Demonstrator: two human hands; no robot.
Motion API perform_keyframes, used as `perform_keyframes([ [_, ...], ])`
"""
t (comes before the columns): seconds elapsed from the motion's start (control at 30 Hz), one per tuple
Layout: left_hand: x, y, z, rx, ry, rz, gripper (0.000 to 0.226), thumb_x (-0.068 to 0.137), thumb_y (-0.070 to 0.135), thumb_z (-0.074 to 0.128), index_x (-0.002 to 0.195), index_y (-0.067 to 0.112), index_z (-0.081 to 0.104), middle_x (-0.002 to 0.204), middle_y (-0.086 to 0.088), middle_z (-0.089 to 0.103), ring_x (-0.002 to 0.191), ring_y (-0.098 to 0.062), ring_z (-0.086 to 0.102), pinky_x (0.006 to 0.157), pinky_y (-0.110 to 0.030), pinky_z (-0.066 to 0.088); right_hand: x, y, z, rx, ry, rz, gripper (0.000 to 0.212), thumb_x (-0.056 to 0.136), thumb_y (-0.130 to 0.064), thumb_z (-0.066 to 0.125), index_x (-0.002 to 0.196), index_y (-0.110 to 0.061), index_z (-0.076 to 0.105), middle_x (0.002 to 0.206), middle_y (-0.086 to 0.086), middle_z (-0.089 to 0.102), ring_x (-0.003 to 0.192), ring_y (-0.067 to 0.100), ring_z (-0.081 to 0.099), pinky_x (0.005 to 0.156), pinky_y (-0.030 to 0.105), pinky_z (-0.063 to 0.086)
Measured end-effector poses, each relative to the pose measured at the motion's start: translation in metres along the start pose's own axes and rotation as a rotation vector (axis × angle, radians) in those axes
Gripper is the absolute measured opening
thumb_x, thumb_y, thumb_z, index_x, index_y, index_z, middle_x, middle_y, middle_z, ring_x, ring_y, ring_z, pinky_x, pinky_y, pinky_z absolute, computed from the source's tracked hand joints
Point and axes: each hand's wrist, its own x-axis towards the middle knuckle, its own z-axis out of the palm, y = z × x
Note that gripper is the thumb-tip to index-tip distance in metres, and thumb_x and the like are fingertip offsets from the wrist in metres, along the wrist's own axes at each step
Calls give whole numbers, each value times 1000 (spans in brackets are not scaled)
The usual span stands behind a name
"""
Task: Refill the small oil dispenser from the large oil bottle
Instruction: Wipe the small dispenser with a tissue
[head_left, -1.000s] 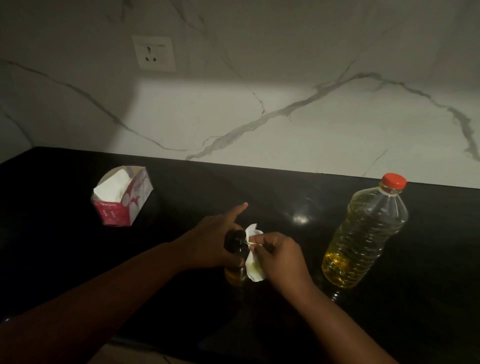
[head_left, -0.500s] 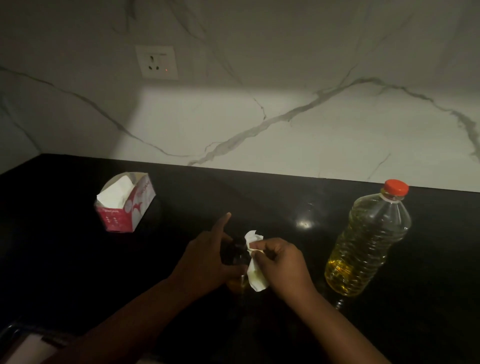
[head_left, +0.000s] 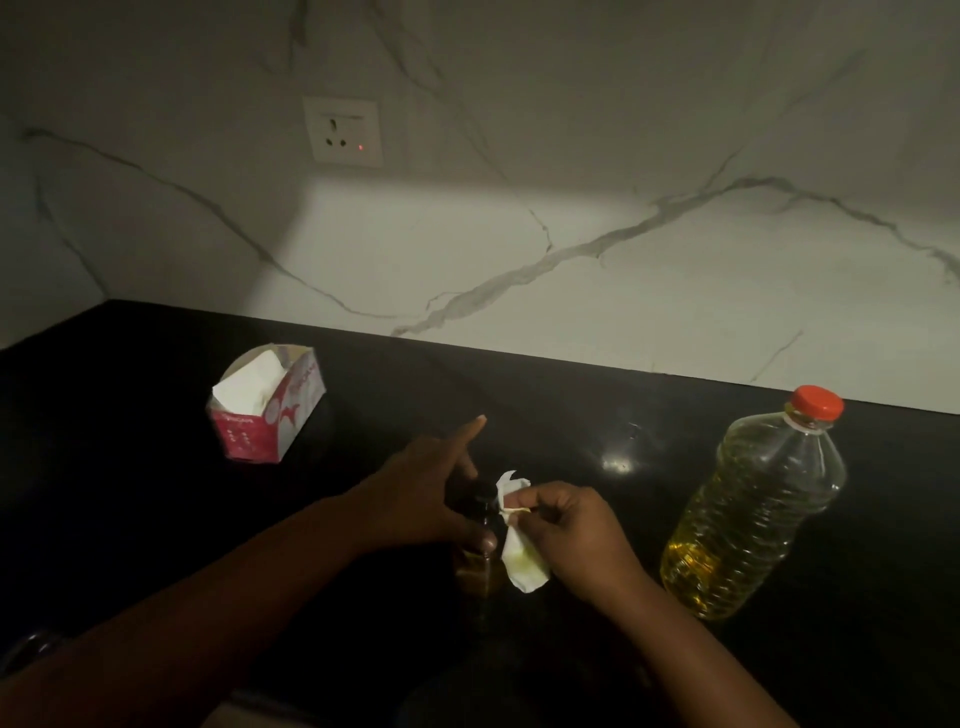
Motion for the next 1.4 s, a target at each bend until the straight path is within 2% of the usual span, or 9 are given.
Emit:
perform_keyframes([
  [0.23, -7, 4, 11, 34, 117, 2, 116, 67, 50, 83, 152, 39, 6, 112, 15, 54, 110, -6, 52, 105, -35, 41, 3, 2, 2, 17, -3, -11, 18, 84, -7, 66, 90, -22, 75, 89, -9, 69, 82, 5, 66, 74, 21, 53],
  [0.37, -5, -3, 6, -94, -37, 39, 115, 67, 39, 86, 149, 48, 7, 115, 18, 59, 113, -4, 55, 106, -39, 44, 7, 3, 4, 39, -12, -8, 22, 85, -5, 63, 88, -24, 74, 94, -5, 70, 83, 2, 66, 67, 7, 46],
  [0.47, -6, -9, -1, -178, -166, 64, 112, 71, 29, 85, 148, 50, 5, 119, 27, 52, 127, -1, 47, 112, -36, 37, 9, 2, 4, 23, -34, -22, 31, 87, -6, 61, 83, -35, 72, 97, -6, 71, 87, 3, 66, 74, 14, 48],
  [0.67, -15, -12, 16, -106, 42, 54, 112, 66, 45, 85, 147, 51, 7, 115, 26, 50, 114, 7, 41, 100, -24, 34, -5, 3, 7, 13, -17, -35, 37, 87, -1, 54, 95, -31, 73, 106, -10, 66, 93, 0, 63, 73, 8, 48],
  [0.87, -17, -15, 21, -125, 76, 66, 107, 67, 43, 85, 140, 58, 9, 114, 28, 52, 115, 5, 46, 102, -25, 37, -20, -1, -2, 31, -245, -53, 60, 73, 10, 57, 117, -29, 63, 119, -9, 61, 105, 2, 60, 79, 10, 49],
  [1.1, -10, -15, 11, -220, -103, 79, 104, 71, 29, 84, 146, 50, 15, 122, 23, 59, 120, 3, 53, 108, -36, 43, -14, 0, 0, -44, -105, -73, 38, 87, 5, 55, 103, -25, 72, 91, -18, 65, 82, -19, 59, 71, 1, 43],
  [1.2, -8, -13, 3, -151, -163, 83, 104, 73, 29, 83, 143, 52, 10, 122, 30, 51, 131, 2, 40, 116, -37, 31, -13, -3, 0, -25, -64, -88, 28, 87, 2, 57, 99, -17, 74, 83, -22, 62, 79, -20, 59, 69, 0, 43],
  [1.3, -9, -9, 2, 18, -107, 77, 110, 70, 49, 81, 146, 51, 1, 132, 27, 42, 133, -1, 23, 117, -36, 14, -15, 3, 6, -75, 7, -127, 25, 89, -2, 59, 97, -18, 74, 81, -21, 62, 83, -18, 58, 70, 1, 43],
  [1.4, -18, -7, 12, 23, 52, 1, 107, 69, 51, 81, 147, 49, 7, 115, 32, 42, 118, 2, 27, 113, -34, 17, -23, 13, 13, -105, 57, -156, 27, 88, 1, 58, 99, -19, 74, 87, -22, 61, 89, -19, 55, 75, 1, 41],
])
